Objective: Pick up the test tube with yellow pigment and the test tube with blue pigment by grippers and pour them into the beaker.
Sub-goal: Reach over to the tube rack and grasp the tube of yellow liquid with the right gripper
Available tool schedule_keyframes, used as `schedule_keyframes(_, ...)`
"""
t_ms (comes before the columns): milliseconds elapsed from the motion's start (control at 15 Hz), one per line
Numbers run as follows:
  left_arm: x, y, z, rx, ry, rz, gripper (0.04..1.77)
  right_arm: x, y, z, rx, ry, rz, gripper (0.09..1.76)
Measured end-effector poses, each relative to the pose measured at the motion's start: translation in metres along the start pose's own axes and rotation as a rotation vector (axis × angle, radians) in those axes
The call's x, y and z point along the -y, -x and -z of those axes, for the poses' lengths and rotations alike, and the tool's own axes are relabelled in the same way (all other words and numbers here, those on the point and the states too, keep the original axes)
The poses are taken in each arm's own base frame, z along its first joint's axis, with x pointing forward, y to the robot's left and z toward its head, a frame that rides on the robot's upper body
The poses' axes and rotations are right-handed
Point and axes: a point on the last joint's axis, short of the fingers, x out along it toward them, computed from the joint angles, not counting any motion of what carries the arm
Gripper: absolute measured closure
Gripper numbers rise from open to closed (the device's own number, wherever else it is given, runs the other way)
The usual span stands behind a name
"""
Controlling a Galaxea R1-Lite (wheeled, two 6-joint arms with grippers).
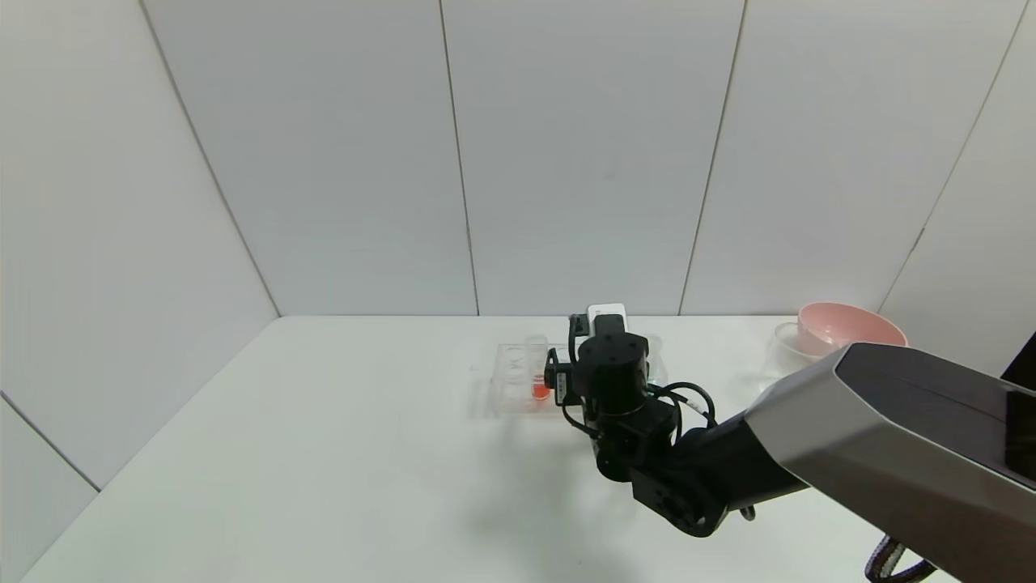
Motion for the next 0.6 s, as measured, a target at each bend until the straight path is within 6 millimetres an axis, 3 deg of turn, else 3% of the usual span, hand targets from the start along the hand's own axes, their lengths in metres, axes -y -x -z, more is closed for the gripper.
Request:
schedule_keyframes(267, 0.0000, 0.0000, 0.0000, 0.000, 0.000, 0.000, 0.05, 0.0037, -0.0064, 0.0047, -0.005, 0.002, 0.011, 0.14)
schedule_keyframes(600, 0.0000, 0.0000, 0.0000, 0.000, 0.000, 0.000, 0.05, 0.0051, -0.0100, 0.0076, -0.004, -0.001, 0.020, 0.84)
